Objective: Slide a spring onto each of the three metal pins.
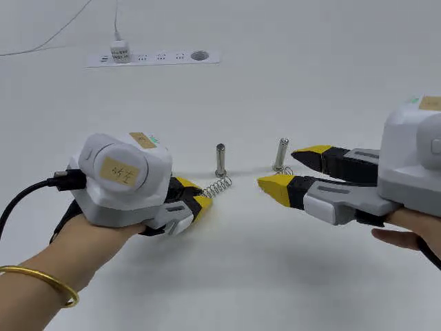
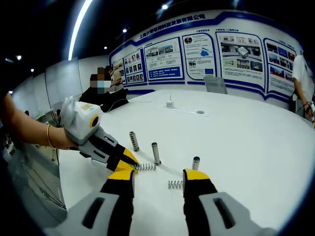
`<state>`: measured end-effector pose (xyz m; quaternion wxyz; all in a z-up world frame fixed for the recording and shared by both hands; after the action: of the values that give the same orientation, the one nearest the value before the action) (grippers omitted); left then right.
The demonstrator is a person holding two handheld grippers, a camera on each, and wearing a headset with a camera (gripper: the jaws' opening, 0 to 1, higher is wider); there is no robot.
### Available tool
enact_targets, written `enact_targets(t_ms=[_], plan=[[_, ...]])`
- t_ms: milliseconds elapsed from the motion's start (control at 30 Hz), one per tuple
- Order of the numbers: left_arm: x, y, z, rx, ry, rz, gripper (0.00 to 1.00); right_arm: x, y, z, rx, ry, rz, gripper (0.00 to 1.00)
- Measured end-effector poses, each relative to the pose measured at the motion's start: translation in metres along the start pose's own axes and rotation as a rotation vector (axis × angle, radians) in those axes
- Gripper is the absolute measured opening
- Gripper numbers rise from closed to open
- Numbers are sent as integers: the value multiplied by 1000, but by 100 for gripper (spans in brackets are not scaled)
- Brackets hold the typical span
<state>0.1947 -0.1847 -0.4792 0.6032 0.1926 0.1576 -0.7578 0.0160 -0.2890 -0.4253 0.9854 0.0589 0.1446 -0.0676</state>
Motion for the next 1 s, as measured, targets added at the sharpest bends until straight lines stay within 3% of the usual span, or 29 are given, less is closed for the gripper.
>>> enact_targets(t_ms=[167, 433, 600, 767, 967, 1000], plan=[[-1, 3, -1, -39, -2, -5, 10, -1, 1, -2, 10, 1, -3, 40], [-11, -6, -2, -21, -2, -15, 9, -2, 1, 2, 34, -18, -5, 41], [-22, -11, 6, -44, -48, -7, 9, -3, 3, 6, 56, -32, 2, 41], [-33, -15, 14, -108, -110, 3, 9, -2, 5, 10, 99, -55, 17, 40], [-45, -22, 22, -220, -230, 0, 9, 2, 10, 17, 175, -89, 54, 38], [-46, -22, 22, -225, -234, 1, 9, 2, 11, 18, 179, -92, 60, 37]])
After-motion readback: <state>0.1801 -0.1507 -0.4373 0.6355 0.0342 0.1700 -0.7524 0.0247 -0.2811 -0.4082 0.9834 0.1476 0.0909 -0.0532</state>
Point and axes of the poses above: the centre of the closed fingertips' face, and the gripper's own axes: x roughly forward along the fingers, y roughly to its left, z roughly out of its top, the point moved 10 cm from there along -x, roughly backward along the fingers, and after that the axes turned 8 degrees about -y, right-handed, at the moved point
